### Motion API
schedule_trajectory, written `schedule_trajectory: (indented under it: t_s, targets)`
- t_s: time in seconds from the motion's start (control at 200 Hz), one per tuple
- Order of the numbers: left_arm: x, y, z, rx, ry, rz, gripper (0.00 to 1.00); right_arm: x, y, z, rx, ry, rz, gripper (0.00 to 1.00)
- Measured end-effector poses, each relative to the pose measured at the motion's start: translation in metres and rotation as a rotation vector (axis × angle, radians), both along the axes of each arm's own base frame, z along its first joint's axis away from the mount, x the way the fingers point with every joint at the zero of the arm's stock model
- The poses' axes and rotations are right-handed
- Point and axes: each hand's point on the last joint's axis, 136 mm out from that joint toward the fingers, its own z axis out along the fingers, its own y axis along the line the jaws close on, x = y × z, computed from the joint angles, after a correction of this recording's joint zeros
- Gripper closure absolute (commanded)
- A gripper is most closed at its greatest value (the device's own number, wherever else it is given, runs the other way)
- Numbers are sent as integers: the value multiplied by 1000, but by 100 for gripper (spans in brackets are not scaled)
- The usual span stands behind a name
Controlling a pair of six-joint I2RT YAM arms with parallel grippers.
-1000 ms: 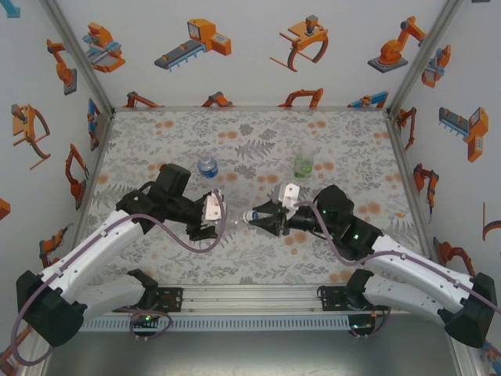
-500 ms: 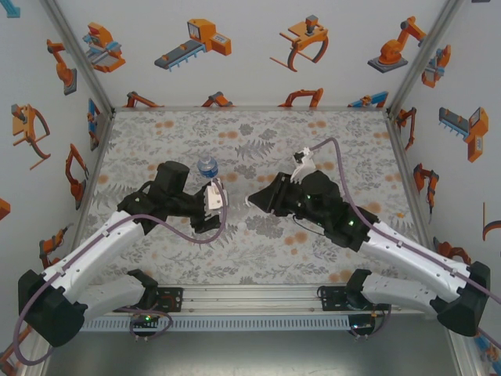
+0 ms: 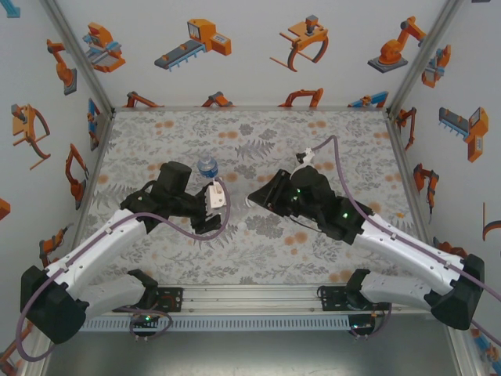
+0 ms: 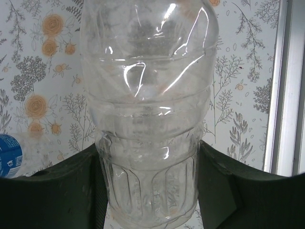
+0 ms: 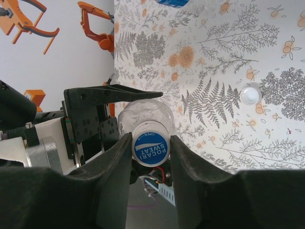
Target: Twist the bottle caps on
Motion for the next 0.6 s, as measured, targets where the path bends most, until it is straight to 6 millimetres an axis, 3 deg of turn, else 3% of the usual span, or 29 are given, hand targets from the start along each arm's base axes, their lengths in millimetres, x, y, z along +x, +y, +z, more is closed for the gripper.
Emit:
schedule_trajectory:
  t_s: [0.16, 0.401, 0.601]
  targets:
    - [-2, -9, 10, -48, -24, -37, 100, 0, 0, 11, -53, -90, 57, 41]
    - [-3, -11, 13, -62, -29, -51, 100, 1, -21, 59, -127, -360, 129, 40]
    - [-10, -12, 14, -72, -28, -96, 100, -19, -23, 86, -248, -665, 321, 40]
